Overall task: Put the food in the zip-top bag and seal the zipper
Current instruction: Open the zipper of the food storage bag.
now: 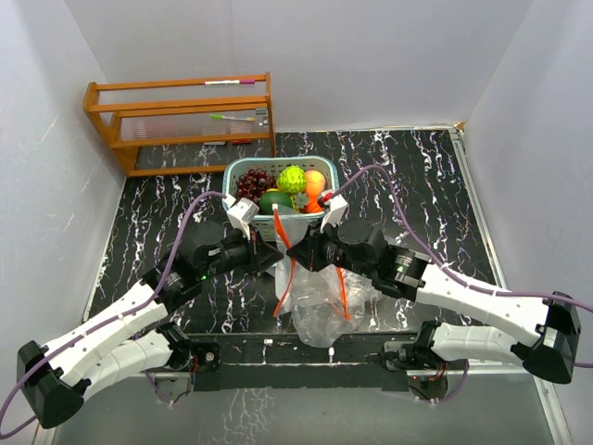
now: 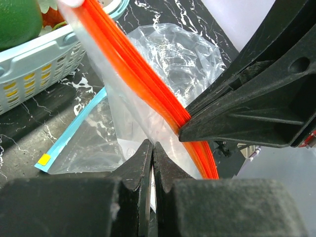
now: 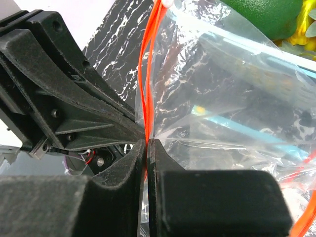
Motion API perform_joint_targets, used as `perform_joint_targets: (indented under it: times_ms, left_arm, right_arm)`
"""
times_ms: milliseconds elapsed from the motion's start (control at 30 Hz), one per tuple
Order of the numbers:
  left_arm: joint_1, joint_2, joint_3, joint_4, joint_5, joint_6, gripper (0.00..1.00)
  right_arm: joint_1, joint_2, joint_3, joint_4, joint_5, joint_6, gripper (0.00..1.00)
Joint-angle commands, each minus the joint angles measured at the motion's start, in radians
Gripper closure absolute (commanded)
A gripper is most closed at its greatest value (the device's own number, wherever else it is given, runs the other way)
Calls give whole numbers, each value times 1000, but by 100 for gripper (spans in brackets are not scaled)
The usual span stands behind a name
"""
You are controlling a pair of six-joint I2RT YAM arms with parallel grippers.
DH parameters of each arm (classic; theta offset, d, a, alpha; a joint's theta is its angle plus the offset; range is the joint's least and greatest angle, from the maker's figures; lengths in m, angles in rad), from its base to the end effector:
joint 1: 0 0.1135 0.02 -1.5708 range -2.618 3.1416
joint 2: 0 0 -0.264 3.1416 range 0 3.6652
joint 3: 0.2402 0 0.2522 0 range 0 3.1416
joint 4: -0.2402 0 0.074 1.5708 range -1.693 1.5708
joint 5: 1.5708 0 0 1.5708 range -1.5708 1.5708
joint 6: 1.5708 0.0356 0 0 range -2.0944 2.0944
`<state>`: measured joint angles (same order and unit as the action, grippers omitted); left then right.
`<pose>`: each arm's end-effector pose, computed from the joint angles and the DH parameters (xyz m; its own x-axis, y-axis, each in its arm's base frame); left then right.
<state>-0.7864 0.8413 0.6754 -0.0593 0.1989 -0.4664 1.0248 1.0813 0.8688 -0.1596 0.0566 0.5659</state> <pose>0.1375 -0.1477 0.3047 -0.5141 -0.1089 -0.8508 0.6704 0.5678 -0.4777 0.1316 0.2126 0.3137 -0.6022 0.0399 -0.7974 -0.5959 0.6422 0.4821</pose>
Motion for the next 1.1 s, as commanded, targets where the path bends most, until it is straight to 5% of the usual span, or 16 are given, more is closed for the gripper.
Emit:
perform_joint_targets:
  times_ms: [0,700,933,1067]
  left_arm:
    - [-1,-27,44,-17,-23,18,100]
    - [-1,-83,120,-234,-210,108,100]
    - [-1,-41,161,-232,-236,91,100]
    - [0,-22,165,-123,-115,60,74]
  right_arm:
    - [1,-78,3,0,40,-16,92]
    - [0,-94,82,-283,385,23,92]
    - [0,-136,87,-264,391,23,92]
    - [0,-155,78,-183,315,-4,92]
